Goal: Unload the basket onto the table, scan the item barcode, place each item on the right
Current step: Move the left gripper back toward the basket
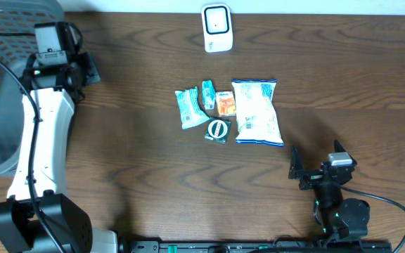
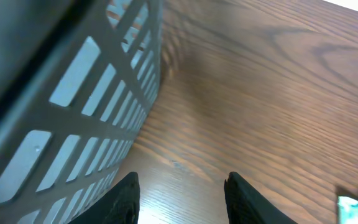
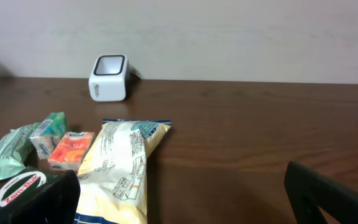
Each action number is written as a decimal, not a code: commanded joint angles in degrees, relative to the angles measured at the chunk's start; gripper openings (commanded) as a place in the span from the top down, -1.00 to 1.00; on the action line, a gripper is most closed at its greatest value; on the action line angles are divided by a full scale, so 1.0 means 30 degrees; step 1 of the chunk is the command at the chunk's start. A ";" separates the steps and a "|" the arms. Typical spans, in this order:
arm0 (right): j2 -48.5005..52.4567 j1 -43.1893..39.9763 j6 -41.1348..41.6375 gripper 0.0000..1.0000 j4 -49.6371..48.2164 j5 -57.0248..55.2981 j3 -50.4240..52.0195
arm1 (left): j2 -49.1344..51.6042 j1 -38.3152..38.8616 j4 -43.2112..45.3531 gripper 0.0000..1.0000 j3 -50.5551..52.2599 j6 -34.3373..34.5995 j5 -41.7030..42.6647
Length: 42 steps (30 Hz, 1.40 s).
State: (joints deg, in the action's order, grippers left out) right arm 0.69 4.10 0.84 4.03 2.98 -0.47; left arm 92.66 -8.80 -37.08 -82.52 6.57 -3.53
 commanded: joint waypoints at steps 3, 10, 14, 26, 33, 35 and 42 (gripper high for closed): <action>-0.0102 0.0117 0.0124 -0.99 0.0066 -0.0015 0.0036 | -0.0095 -0.0794 0.0022 0.12 -0.0328 -0.0255 -0.0678; -0.0102 0.0117 0.0124 -0.99 0.0066 -0.0015 0.0036 | -0.1195 -0.0794 -0.0029 0.12 -0.0328 -0.0233 0.2215; -0.0102 0.0117 0.0124 -0.98 0.0066 -0.0015 0.0036 | -0.2856 -0.0794 0.0022 -0.03 -0.0328 0.0634 0.2710; -0.0102 0.0117 0.0124 -0.98 0.0058 -0.0015 0.0036 | -0.7839 -0.0794 -0.4422 -0.65 -0.0328 0.0823 0.7519; -0.0102 0.0117 0.0124 -0.98 0.0058 -0.0015 0.0036 | -0.9311 -0.0794 -0.8240 -0.98 -0.0306 0.0386 0.7519; -0.0102 0.0117 0.0124 -0.99 0.0066 -0.0015 0.0036 | -0.9763 -0.0794 -0.9187 -0.98 -0.0058 0.0321 0.7519; -0.0102 0.0117 0.0124 -0.98 0.0066 -0.0015 0.0036 | -1.1307 -0.0794 -1.0280 -0.95 0.1858 0.0415 0.6295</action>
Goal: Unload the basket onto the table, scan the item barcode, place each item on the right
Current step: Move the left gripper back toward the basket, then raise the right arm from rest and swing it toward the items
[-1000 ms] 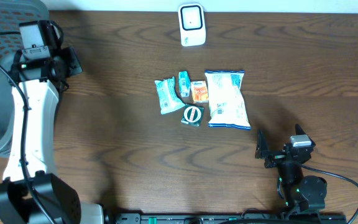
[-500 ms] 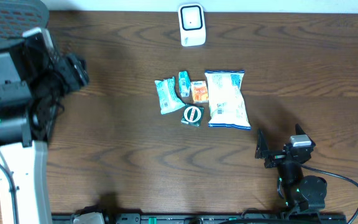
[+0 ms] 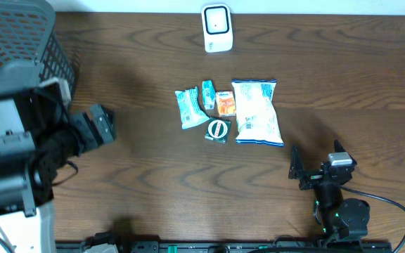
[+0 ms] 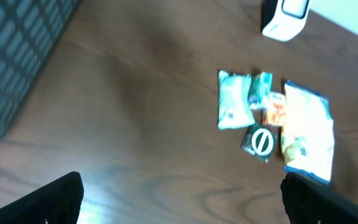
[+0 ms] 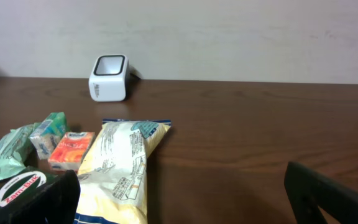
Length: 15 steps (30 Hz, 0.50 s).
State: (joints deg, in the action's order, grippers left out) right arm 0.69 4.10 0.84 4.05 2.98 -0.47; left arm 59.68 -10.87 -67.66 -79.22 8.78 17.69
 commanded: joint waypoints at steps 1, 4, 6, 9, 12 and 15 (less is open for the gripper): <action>-0.0102 0.0117 0.0124 -0.99 0.0058 -0.0015 0.0036 | -0.0408 -0.0102 -0.0087 -0.95 0.0991 -0.0299 -0.1158; -0.0102 0.0117 0.0124 -0.98 0.0058 -0.0015 0.0036 | -0.0444 -0.0102 -0.0379 -0.96 0.1486 0.0852 -0.2200; -0.0102 0.0117 0.0124 -0.98 0.0051 -0.0015 0.0036 | -0.0444 -0.0102 -0.0568 -0.95 0.1865 0.1341 -0.2375; -0.0102 0.0117 0.0124 -0.98 0.0058 -0.0015 0.0036 | -0.0430 -0.0102 -0.0721 -0.95 0.2419 0.1333 -0.3067; -0.0102 0.0117 0.0124 -0.98 0.0051 -0.0015 0.0036 | -0.0401 -0.0102 -0.0809 -0.96 0.2594 0.1333 -0.3978; -0.0102 0.0117 0.0124 -0.98 0.0051 -0.0015 0.0036 | -0.0335 -0.0102 -0.0947 -0.95 0.2594 0.1333 -0.3912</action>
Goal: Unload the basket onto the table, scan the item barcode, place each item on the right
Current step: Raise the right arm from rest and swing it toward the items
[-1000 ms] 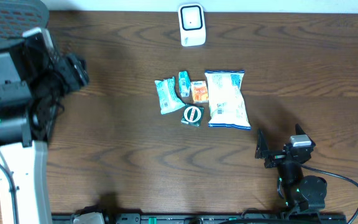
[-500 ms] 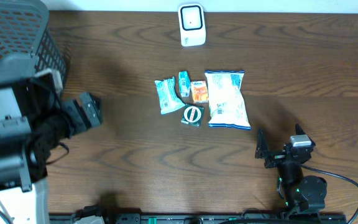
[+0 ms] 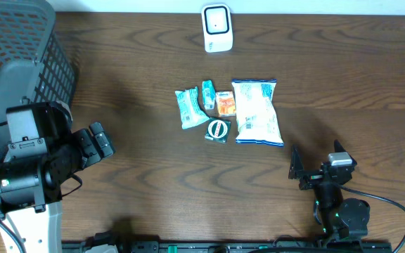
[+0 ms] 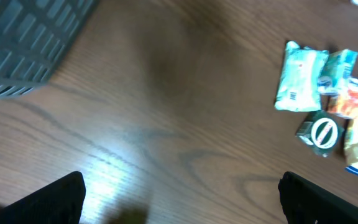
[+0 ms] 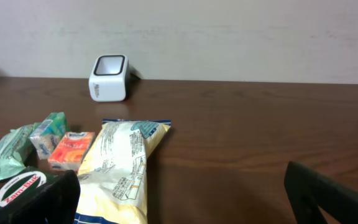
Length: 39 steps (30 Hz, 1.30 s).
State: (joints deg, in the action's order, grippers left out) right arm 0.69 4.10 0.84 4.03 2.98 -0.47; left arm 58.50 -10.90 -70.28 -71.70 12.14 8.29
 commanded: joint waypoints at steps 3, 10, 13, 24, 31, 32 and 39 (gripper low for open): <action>-0.0102 0.0117 0.0124 -0.98 0.0058 -0.0015 0.0036 | 0.0073 -0.0095 -0.0066 -0.95 0.0087 0.0211 -0.0787; -0.0102 0.0131 0.3198 -0.98 -0.0146 0.2375 0.0036 | 0.0073 -0.0095 -0.0066 -0.95 0.0087 0.0211 -0.0787; -0.0102 0.0168 0.9865 -0.99 -0.0408 0.6127 0.0036 | 0.0073 -0.0095 -0.0066 -0.95 0.0087 0.0211 -0.0787; -0.0102 0.0168 1.8484 -0.99 -0.0510 0.9377 0.0036 | 0.0073 -0.0095 -0.0066 -0.96 0.0087 0.0211 -0.0787; -0.0102 0.0168 2.0917 -0.98 -0.0619 1.0768 0.0036 | 0.0073 -0.0095 -0.0066 -0.95 0.0087 0.0211 -0.0787; -0.0102 0.0168 2.1383 -0.98 -0.0845 1.1009 0.0036 | 0.0073 -0.0095 -0.0066 -0.95 0.0087 0.0211 -0.0787; -0.0102 0.0160 2.3642 -0.98 -0.8677 1.1344 0.0036 | 0.0073 -0.0095 -0.0066 -0.95 0.0087 0.0211 -0.0787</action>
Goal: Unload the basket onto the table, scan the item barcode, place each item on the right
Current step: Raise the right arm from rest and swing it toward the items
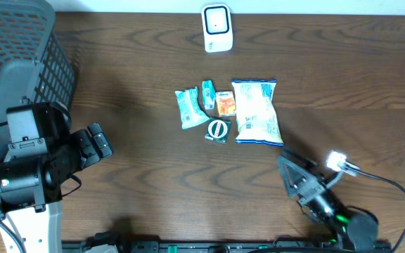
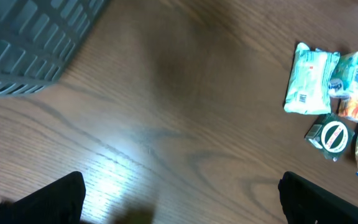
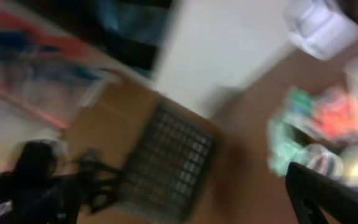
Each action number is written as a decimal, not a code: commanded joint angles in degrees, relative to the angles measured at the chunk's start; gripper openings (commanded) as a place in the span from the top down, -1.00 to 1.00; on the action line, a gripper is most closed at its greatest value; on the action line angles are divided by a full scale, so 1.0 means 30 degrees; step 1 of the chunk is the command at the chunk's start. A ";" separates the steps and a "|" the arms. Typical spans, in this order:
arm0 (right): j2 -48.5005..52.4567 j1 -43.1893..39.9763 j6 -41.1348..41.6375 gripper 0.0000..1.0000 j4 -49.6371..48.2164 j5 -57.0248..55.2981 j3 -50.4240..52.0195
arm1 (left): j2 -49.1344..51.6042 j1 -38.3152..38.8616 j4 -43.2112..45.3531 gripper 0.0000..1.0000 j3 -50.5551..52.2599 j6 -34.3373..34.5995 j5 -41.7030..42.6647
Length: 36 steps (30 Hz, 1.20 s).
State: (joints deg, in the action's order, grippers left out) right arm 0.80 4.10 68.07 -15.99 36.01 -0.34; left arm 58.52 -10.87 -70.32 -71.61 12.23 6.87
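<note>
The white barcode scanner [image 1: 216,28] stands at the table's far edge. At mid-table lie a teal packet [image 1: 188,107], a small teal packet [image 1: 208,93], an orange packet [image 1: 225,103], a large white-and-blue bag [image 1: 257,111] and a round-labelled dark item [image 1: 218,130]. My left gripper [image 1: 97,144] hovers open over bare wood, well left of them. In the left wrist view the teal packet [image 2: 309,87] and round item [image 2: 333,134] show at the right, with the left gripper [image 2: 182,208] empty. My right gripper [image 1: 297,179] is tilted near the front right, open and empty. Its wrist view is blurred.
A dark mesh basket [image 1: 20,49] fills the back left corner, and its wall [image 2: 23,43] shows in the left wrist view. The right arm's cable [image 1: 392,197] loops near the front right edge. Brown wood table [image 1: 153,190] lies between the left gripper and the items.
The right arm has swung and tilted from its rest pose. Its wrist view, once level toward the scanner, is now blurred and slanted toward the basket. The left arm has barely shifted.
First my left gripper was at the back left beside the basket, fingers close together. Then it stood wide open over the table's left side, looking toward the items, and it stayed about there. The right arm rested at the front right until now.
</note>
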 commanded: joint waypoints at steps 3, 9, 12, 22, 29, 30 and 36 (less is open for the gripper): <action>-0.0138 0.0153 0.1231 -0.99 -0.5668 -0.1093 -0.0015 | 0.0066 -0.0102 -0.0051 -0.95 0.0058 0.0182 -0.0313; -0.0138 0.0146 0.0124 -0.99 -0.6615 -0.4371 -0.1071 | 0.0066 -0.0102 -0.0051 -0.95 0.0058 0.0182 -0.0313; -0.0051 0.0146 -0.2288 -0.99 -0.6025 -0.5027 -0.2127 | 0.0066 -0.0102 -0.0051 -0.95 0.0058 0.0175 -0.0313; 0.4328 0.0146 -1.3231 -0.98 0.2521 -0.5829 -0.9537 | 0.0066 -0.0102 -0.0051 -0.95 0.0058 0.0175 -0.0313; 1.0936 0.0153 -1.7668 -0.99 0.8575 -0.4874 -1.5890 | 0.0066 -0.0102 -0.0051 -0.95 0.0058 0.0182 -0.0313; 1.1854 0.0160 -1.8127 -0.98 0.9515 -0.4663 -1.6852 | 0.0066 -0.0102 -0.0051 -0.95 0.0058 0.0182 -0.0313; 1.6903 0.0168 -2.0043 -0.99 1.5788 -0.4605 -2.2709 | 0.0066 -0.0102 -0.0051 -0.95 0.0058 0.0182 -0.0313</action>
State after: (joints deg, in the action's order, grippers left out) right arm 47.29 4.10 13.89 27.66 21.32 -62.06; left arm 58.72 -10.87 -70.46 -71.59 12.23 6.90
